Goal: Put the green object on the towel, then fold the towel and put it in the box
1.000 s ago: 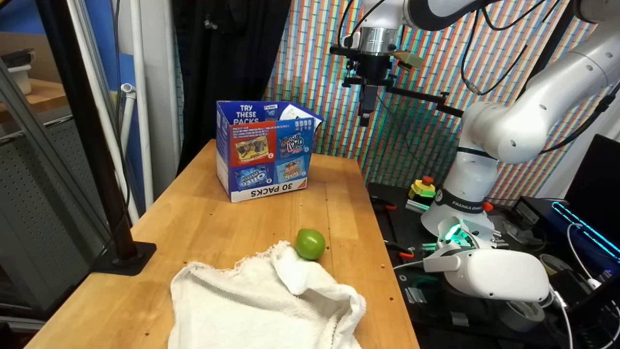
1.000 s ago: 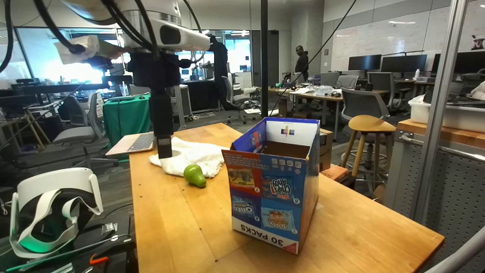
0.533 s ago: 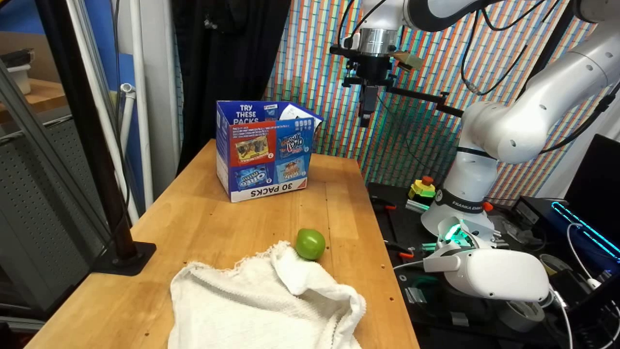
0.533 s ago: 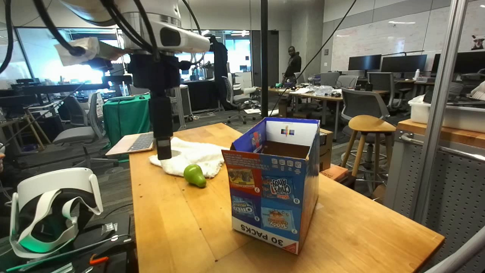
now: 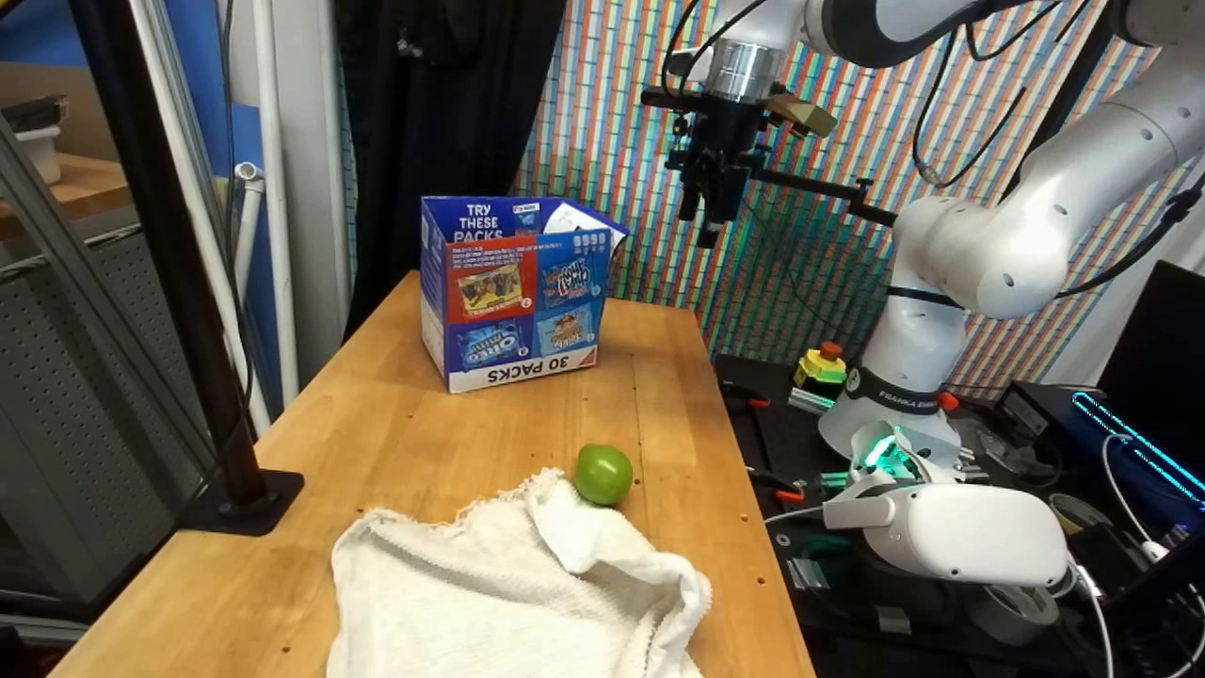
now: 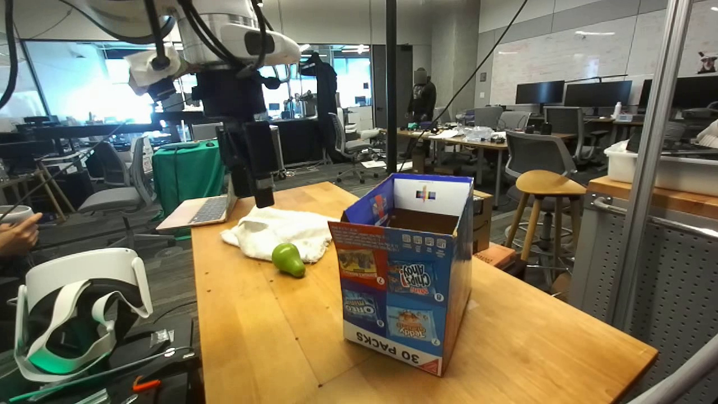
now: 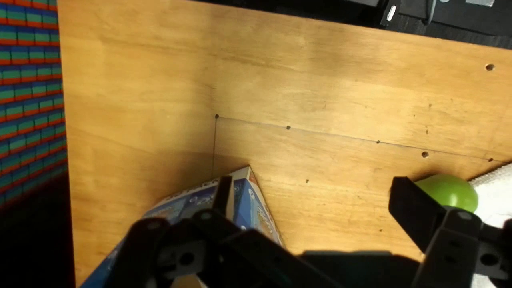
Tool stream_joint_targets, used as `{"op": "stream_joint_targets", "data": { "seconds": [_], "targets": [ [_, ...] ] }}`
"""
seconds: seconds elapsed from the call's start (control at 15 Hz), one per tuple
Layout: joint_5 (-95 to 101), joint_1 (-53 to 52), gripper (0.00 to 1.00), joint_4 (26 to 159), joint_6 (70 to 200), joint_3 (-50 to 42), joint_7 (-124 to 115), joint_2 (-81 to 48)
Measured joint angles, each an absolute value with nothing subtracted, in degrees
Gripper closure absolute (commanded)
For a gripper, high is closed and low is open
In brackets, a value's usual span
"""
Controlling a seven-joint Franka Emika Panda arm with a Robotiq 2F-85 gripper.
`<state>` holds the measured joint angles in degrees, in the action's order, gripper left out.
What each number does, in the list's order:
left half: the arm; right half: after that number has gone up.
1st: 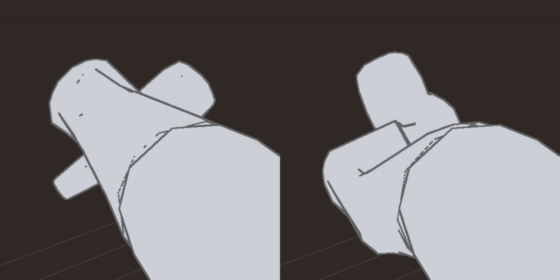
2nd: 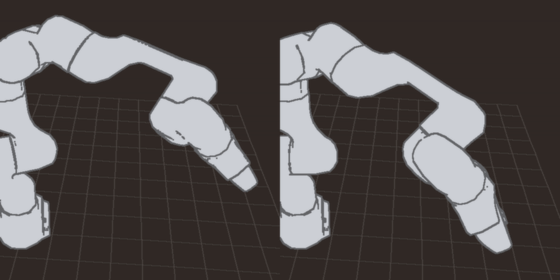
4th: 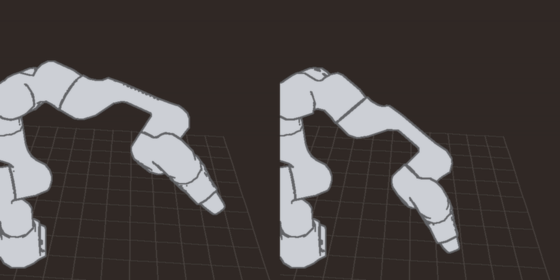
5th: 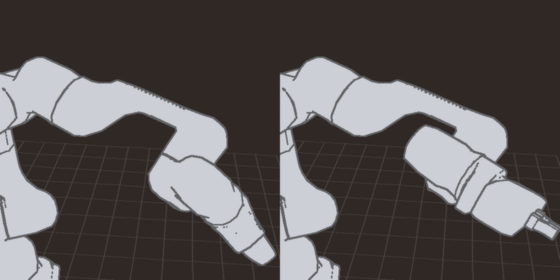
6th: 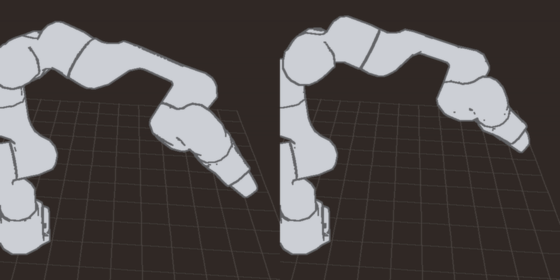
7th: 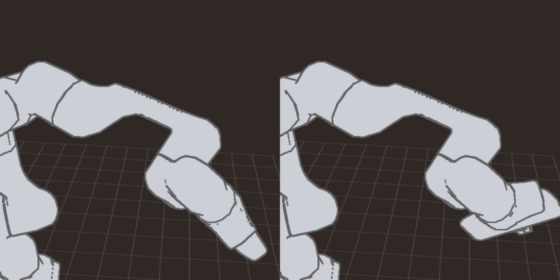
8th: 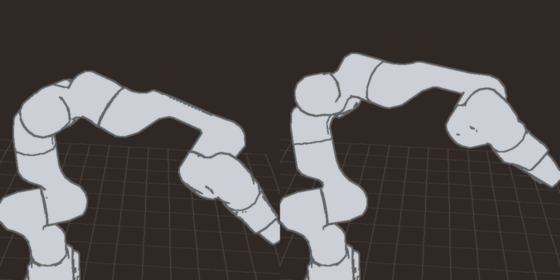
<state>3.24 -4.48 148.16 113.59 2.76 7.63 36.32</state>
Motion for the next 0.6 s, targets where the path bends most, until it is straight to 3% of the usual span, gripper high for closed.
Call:
{"op": "stream_joint_targets", "data": {
  "seconds": [0.6],
  "targets": [
    [6.1,-15.7,0.00,148.9,120.4,12.6,9.5,37.6]
  ]
}}
